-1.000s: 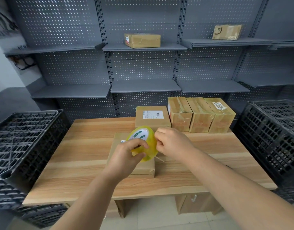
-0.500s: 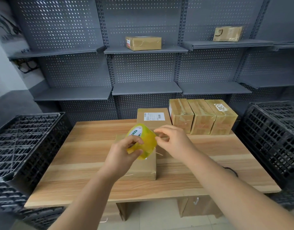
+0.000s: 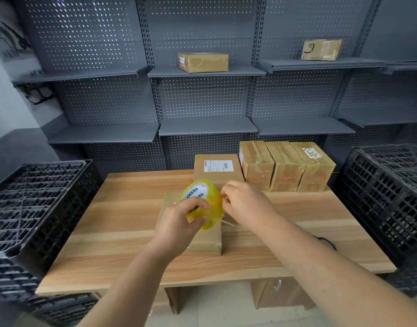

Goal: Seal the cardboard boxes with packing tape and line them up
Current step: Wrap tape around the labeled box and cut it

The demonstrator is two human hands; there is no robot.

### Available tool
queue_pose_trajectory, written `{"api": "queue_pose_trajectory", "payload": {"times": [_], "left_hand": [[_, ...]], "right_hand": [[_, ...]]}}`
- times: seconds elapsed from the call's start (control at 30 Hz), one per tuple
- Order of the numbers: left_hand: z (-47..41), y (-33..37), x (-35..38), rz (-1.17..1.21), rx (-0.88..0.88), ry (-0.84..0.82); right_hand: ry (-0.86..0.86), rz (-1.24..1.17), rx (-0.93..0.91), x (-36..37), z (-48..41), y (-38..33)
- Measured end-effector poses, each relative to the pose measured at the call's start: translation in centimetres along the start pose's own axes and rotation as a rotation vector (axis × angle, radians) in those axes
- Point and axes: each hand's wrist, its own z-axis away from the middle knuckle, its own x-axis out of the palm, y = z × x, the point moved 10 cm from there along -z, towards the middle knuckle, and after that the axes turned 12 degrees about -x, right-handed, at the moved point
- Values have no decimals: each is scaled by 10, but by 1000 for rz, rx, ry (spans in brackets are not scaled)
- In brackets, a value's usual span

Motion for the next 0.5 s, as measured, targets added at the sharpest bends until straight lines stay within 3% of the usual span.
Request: {"api": "queue_pose_trajectory", "payload": {"times": [0.17, 0.5], "left_hand": [[-1, 3, -3, -17, 15, -8], [-2, 8, 5, 1, 52, -40]], "right_hand": [[-61, -52, -19, 1, -2, 2], [37, -55, -102, -5, -1, -3]]}}
